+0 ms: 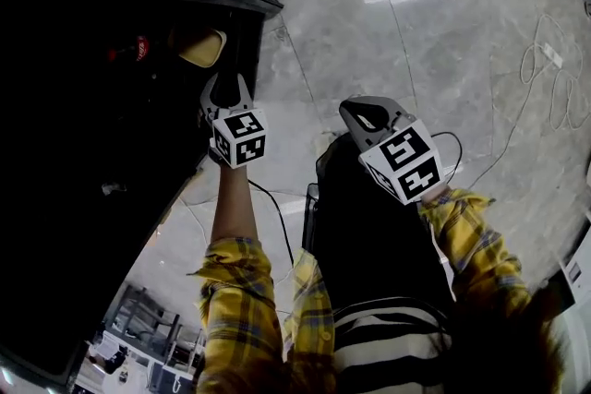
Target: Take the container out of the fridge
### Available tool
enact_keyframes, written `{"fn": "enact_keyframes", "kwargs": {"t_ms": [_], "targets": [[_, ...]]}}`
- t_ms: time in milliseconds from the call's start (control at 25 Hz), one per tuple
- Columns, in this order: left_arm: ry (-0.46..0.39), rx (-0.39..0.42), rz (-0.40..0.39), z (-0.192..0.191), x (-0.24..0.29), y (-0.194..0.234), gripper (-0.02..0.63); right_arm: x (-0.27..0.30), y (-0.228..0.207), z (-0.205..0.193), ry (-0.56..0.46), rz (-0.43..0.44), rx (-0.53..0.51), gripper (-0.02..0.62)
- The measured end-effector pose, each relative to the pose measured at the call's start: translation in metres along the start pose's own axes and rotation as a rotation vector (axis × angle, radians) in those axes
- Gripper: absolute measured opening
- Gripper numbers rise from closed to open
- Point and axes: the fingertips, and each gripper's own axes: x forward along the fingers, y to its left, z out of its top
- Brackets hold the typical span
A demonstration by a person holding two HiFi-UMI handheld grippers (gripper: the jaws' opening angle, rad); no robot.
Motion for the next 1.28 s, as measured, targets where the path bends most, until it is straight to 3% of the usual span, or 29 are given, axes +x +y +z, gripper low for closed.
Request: {"fn": "enact_keyframes", "kwargs": {"t_ms": [440,600,800,1200,1280], "targets": [[0.054,-0.044,0.032,-0.039,0.072,0.007,0.117,0.058,-0.033,-0.029,0.024,-0.003,0.054,0.028],[0.082,-0.023,0.051,-0.050,0.101,0.016,0.117,0.073,-0.033,-0.036,0.036,0.011,0.068,0.028],[0.070,-0.034,0.045,-0.056,0.132,0.022,0.121,0.087,-0.043,-0.052,0.050,0.009,0.063,0.028],[0.093,-0.043,0.044,-0.069,0.154,0.026,0.120,0.100,-0.059,-0.069,0.072,0.001,0.103,0.029],[0.090,-0.043,0.047,-0.070,0.154,0.028,0.092,0.100,-0.063,-0.071,0.074,-0.007,0.109,0.028]]}}
